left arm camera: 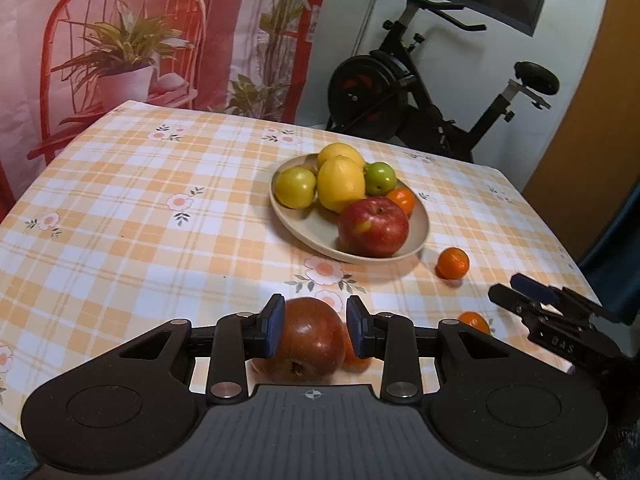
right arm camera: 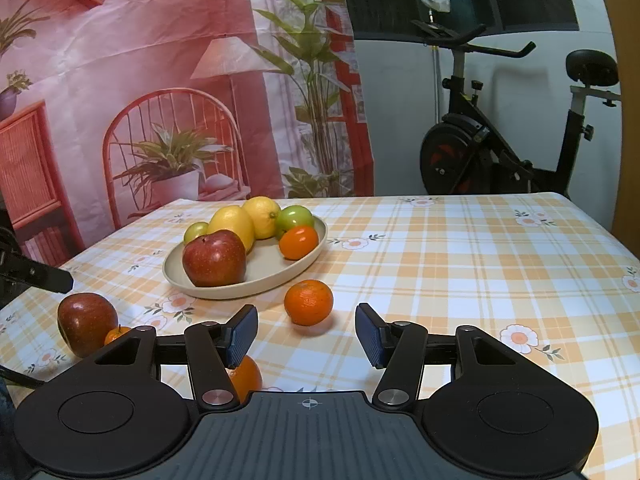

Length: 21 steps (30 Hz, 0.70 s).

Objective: Organize fruits
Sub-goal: 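Close the left tool on a small tangerine while the right tool approaches another tangerine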

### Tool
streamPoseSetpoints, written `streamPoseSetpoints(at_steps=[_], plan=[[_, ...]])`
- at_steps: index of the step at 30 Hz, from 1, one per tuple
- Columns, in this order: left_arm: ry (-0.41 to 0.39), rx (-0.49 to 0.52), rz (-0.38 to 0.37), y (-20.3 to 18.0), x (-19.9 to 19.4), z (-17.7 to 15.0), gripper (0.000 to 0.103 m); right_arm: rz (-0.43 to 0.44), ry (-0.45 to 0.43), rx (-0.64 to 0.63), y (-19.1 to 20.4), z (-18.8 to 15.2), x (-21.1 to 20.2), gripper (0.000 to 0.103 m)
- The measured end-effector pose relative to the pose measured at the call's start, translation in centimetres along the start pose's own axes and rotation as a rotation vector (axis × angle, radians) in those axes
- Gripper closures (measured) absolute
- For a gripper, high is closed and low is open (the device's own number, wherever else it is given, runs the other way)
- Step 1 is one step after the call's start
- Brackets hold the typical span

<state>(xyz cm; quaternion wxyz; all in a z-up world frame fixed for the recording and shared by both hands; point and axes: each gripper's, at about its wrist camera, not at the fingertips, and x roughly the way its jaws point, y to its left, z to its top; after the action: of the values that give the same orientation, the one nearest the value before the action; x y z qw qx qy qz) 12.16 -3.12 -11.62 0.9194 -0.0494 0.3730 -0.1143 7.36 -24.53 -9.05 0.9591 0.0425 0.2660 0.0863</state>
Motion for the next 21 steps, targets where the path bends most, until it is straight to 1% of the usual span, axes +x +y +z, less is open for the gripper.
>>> streamPoseSetpoints(at_steps=[4, 7, 8, 12, 15, 17, 21], plan=[[0.003, 0.025, -0.031, -0.5, -0.1, -0.5, 0.068, -0.007, -0.01, 0.01, -0.1, -0.1, 0.0, 0.052], [-0.002, 0.121, -0.048, -2.0, -0.1, -0.2, 0.068, -0.006, -0.011, 0.008, -0.1, -0.1, 0.0, 0.051], [0.008, 0.176, -0.057, -2.7, 0.3, 0.0, 0.068, -0.005, -0.01, 0.008, -0.1, -0.1, 0.0, 0.051], [0.081, 0.367, -0.091, -4.5, 2.3, 0.1, 0.068, -0.006, -0.01, 0.014, -0.1, -0.1, -0.1, 0.051], [0.137, 0.504, -0.096, -5.2, 3.8, 0.3, 0.068, 0.0, -0.011, 0.016, -0.1, -0.1, -0.1, 0.051], [0.18, 0.553, -0.103, -5.3, 4.6, 0.7, 0.068, 0.003, -0.011, 0.022, -0.2, -0.1, -0.1, 0.051], [0.237, 0.635, -0.122, -5.7, 5.4, 1.5, 0.068, 0.009, -0.011, 0.035, -0.5, 0.0, -0.1, 0.051]])
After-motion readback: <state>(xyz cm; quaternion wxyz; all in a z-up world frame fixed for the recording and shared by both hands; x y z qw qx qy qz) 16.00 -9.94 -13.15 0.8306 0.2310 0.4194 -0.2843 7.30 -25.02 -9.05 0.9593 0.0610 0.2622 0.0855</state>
